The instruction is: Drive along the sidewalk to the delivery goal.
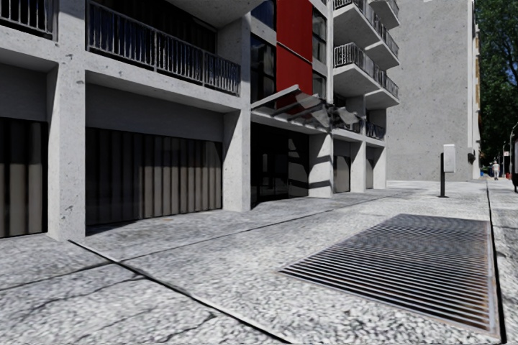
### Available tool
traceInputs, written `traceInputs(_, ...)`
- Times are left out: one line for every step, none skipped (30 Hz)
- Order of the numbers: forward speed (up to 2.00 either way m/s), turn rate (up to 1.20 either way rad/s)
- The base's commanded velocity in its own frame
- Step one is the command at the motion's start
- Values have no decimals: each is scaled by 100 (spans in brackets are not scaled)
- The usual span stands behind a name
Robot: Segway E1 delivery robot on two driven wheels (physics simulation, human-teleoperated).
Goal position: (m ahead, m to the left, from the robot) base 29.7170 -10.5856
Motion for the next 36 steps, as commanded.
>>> traceInputs(200, -44)
traceInputs(200, -44)
traceInputs(200, -44)
traceInputs(200, -44)
traceInputs(200, -44)
traceInputs(200, -44)
traceInputs(200, -44)
traceInputs(200, -44)
traceInputs(200, -44)
traceInputs(200, -44)
traceInputs(200, -44)
traceInputs(200, -44)
traceInputs(200, -44)
traceInputs(200, -44)
traceInputs(200, -44)
traceInputs(200, -44)
traceInputs(200, -44)
traceInputs(200, -44)
traceInputs(200, -44)
traceInputs(200, -44)
traceInputs(200, -44)
traceInputs(200, -44)
traceInputs(200, -44)
traceInputs(200, -44)
traceInputs(200, -44)
traceInputs(200, -44)
traceInputs(200, -44)
traceInputs(200, -44)
traceInputs(200, -44)
traceInputs(200, -44)
traceInputs(200, -44)
traceInputs(200, -44)
traceInputs(200, -44)
traceInputs(200, -44)
traceInputs(200, -44)
traceInputs(200, -44)
